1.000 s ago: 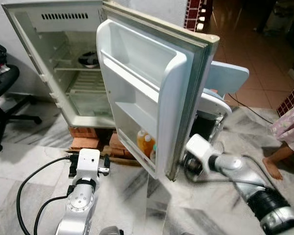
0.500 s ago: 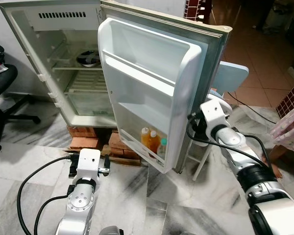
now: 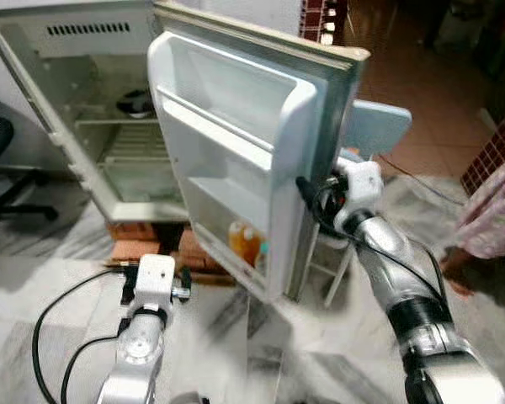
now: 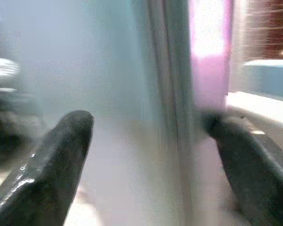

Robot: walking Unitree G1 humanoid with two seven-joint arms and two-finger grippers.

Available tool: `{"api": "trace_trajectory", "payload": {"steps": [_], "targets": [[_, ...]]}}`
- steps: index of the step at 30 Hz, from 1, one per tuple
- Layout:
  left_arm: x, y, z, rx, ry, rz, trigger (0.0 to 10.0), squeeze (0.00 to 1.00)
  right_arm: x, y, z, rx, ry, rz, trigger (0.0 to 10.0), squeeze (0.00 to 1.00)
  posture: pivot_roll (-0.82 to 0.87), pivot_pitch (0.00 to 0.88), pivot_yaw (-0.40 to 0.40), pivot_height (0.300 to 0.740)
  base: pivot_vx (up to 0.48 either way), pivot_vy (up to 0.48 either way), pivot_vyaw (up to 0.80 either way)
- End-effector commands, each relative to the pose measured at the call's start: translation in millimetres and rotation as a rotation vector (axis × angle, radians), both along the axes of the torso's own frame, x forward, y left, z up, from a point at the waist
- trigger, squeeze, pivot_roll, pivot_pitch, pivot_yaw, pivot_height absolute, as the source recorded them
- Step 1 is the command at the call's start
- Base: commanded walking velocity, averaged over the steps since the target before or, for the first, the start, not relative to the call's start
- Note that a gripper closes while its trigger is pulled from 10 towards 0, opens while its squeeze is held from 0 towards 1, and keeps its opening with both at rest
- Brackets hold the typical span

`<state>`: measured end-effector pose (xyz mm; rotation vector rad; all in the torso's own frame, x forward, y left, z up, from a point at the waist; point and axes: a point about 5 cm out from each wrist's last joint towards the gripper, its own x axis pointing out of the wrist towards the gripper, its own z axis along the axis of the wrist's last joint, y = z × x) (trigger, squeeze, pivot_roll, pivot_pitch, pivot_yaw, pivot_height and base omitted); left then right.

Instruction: Restocking fridge

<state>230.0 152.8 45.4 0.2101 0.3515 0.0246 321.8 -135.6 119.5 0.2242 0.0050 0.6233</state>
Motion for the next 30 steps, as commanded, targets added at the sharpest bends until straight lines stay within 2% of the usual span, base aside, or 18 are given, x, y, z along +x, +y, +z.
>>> {"api": "trace_trajectory", "payload": {"steps": [1,6,10,17,22,23,26,28,30], "targets": [[1.2,-1.6,0.7,0.003,0.002,-0.016,10.0,0.00,-23.7,50.5,40.8,0.128,-0.131,0.428,10.0,0.00,0.00,0.040,0.026,0.740,0.000,0.000,0.00],[1.9,-2.6,0.5,0.001,0.002,-0.018,10.0,0.00,-29.8,42.4,25.1,0.110,-0.064,0.475,10.0,0.00,0.00,0.043,0.026,0.740,0.000,0.000,0.00],[0.6,-3.6,-0.7,-0.004,0.008,-0.024,10.0,0.00,-51.3,32.6,14.0,0.079,0.023,0.597,10.0,0.00,-0.01,0.047,0.026,0.740,0.000,0.000,0.00],[-3.2,-4.3,-2.1,-0.010,0.013,-0.036,10.0,0.00,-62.5,27.8,2.1,0.021,0.074,0.666,10.0,0.00,-0.01,0.048,0.029,0.740,0.000,0.000,0.00],[-5.3,-4.0,-2.5,-0.007,0.009,-0.046,10.0,0.00,-71.0,22.4,-2.5,0.016,0.118,0.711,10.0,0.00,0.00,0.046,0.029,0.740,0.000,0.000,0.00],[-5.0,-4.0,-1.8,-0.006,0.004,-0.052,10.0,0.00,-78.1,18.0,-7.1,-0.012,0.138,0.755,10.0,0.00,0.00,0.046,0.029,0.740,0.000,0.000,0.00],[-3.7,-4.1,-1.1,0.000,-0.003,-0.061,10.0,0.00,-79.0,10.6,-19.3,-0.100,0.156,0.723,10.0,0.00,0.00,0.046,0.029,0.740,0.000,0.000,0.00],[-1.0,-5.8,0.2,0.002,-0.009,-0.072,10.0,0.00,-72.2,4.0,-32.8,-0.213,0.165,0.640,10.0,0.00,-0.01,0.043,0.032,0.740,0.000,0.000,0.00],[-0.3,-6.2,0.7,0.006,-0.013,-0.076,10.0,0.00,-68.6,3.0,-35.7,-0.245,0.156,0.602,10.0,0.00,-0.01,0.043,0.032,0.740,0.000,0.000,0.00]]}}
